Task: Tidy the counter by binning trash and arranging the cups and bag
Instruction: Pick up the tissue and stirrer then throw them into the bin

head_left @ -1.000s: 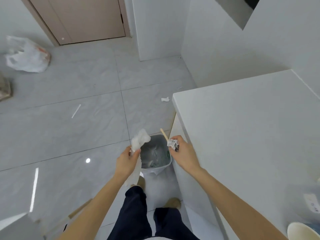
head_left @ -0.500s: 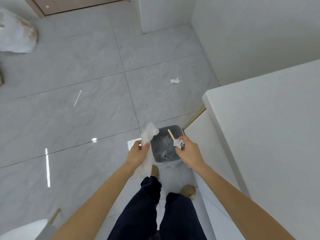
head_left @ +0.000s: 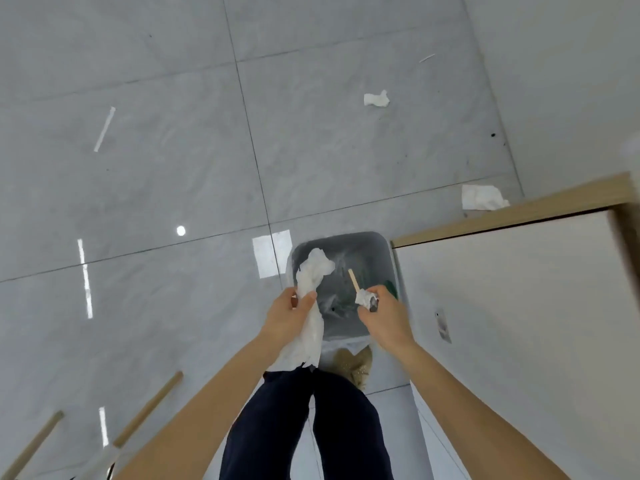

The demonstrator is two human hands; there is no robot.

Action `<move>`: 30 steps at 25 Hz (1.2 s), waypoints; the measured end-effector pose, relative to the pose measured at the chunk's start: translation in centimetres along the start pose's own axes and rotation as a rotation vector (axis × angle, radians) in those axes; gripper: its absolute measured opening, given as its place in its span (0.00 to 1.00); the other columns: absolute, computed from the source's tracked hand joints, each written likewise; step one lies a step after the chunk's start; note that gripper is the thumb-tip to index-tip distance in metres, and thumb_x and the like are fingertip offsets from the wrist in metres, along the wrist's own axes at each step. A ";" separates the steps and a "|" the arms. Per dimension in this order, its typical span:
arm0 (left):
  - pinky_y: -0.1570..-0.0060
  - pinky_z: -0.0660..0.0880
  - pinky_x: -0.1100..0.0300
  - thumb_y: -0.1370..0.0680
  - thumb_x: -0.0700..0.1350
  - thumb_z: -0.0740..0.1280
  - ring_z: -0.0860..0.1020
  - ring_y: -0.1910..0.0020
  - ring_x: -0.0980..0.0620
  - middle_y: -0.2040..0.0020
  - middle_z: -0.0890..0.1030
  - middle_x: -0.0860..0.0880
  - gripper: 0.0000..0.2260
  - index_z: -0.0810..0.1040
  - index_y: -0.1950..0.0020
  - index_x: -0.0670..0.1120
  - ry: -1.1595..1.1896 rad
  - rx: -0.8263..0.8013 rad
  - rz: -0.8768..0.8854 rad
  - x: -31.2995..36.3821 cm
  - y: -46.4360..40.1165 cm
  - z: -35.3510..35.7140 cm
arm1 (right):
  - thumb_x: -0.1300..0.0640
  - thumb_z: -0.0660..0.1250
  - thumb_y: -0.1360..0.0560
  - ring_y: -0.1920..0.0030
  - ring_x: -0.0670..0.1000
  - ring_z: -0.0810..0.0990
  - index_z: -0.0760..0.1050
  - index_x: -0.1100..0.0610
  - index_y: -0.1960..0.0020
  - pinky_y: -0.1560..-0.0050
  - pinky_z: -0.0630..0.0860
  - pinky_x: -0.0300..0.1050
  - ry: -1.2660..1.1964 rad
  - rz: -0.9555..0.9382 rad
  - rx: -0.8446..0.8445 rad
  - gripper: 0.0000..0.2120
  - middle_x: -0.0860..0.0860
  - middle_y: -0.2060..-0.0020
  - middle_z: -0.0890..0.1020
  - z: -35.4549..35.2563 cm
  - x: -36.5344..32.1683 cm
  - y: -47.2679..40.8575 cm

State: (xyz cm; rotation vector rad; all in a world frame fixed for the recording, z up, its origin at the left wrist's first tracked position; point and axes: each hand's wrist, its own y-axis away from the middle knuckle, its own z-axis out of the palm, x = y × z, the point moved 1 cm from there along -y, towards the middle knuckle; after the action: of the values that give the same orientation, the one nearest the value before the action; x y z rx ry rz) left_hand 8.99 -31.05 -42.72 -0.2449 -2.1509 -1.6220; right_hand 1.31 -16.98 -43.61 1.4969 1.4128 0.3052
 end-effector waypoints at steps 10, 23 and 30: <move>0.36 0.69 0.53 0.21 0.50 0.54 0.72 0.37 0.45 0.34 0.73 0.43 0.20 0.63 0.31 0.43 0.024 -0.051 -0.027 -7.4 -17.8 7.9 | 0.61 0.65 0.26 0.58 0.54 0.76 0.70 0.61 0.42 0.54 0.76 0.49 -0.056 0.137 0.050 0.13 0.60 0.48 0.80 7.8 9.4 -15.9; 0.30 0.61 0.50 0.21 0.48 0.57 0.62 0.28 0.43 0.26 0.59 0.41 0.26 0.53 0.27 0.41 -0.498 -0.097 0.121 -6.0 -15.9 7.7 | 0.55 0.67 0.27 0.33 0.58 0.69 0.61 0.58 0.30 0.35 0.68 0.51 0.128 0.023 -0.085 0.28 0.58 0.32 0.70 7.7 8.8 -13.1; 0.27 0.45 0.41 0.21 0.54 0.53 0.51 0.24 0.44 0.23 0.53 0.47 0.27 0.48 0.26 0.48 -0.912 -0.061 0.237 -2.4 -4.1 3.8 | 0.47 0.61 0.25 0.25 0.54 0.51 0.52 0.53 0.27 0.25 0.53 0.55 0.455 -0.123 -0.051 0.31 0.52 0.25 0.57 3.5 3.8 -2.7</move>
State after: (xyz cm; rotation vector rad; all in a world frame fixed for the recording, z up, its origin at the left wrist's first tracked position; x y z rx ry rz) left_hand 8.63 -28.38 -48.16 -1.4310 -2.5207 -1.5962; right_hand 3.43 -15.94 -48.96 1.3417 1.8310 0.6291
